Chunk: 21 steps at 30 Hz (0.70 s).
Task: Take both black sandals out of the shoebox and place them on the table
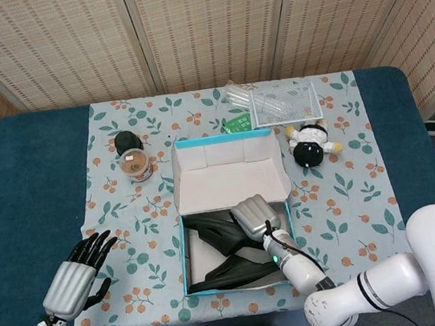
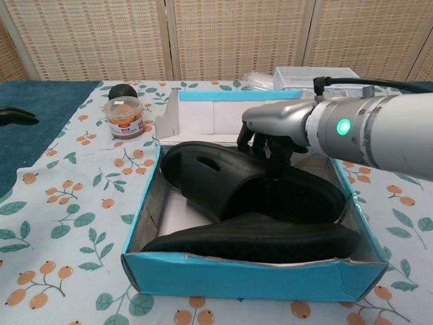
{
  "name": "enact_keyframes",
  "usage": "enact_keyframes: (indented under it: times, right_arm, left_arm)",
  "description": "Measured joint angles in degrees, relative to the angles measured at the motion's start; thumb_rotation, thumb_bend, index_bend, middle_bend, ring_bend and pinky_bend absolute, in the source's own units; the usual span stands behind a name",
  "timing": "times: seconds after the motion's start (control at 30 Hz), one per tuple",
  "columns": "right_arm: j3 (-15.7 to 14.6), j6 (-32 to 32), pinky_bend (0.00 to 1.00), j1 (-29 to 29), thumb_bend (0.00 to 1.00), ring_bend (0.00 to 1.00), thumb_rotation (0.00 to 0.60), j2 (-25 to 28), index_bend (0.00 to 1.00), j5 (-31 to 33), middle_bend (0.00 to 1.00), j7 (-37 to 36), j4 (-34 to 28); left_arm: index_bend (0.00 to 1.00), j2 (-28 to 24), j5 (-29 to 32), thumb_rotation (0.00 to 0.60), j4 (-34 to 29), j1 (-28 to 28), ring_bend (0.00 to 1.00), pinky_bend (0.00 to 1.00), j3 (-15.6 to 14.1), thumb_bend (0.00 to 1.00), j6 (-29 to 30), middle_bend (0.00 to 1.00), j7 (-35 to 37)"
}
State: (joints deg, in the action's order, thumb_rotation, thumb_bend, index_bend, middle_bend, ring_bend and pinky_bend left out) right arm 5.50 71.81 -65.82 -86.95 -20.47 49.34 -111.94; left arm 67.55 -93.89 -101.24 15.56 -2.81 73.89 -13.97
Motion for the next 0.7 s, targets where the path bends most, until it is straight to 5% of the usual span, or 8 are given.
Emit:
enact_keyframes:
  times: [0.3, 0.7]
  right_arm:
    - [0.6, -0.3, 0.83, 3.1, 0.31, 0.70, 0.600, 1.9, 0.86, -6.1, 0.80, -5.0, -0.6]
    - [5.4, -5.6, 0.80, 10.9, 0.31, 0.69, 0.600, 11.0, 0.85, -18.5, 0.80, -24.4, -2.0]
  left_arm:
    - [0.00, 0.2, 0.9, 0.600, 0.2, 0.3, 0.00, 0.14, 0.3, 0.46, -0.6, 0.00, -0.3]
    - [0.00, 0.5, 2.8, 0.600, 0.7, 0.7, 0.00, 0.14, 1.0, 0.46, -1.3, 0.00, -1.0]
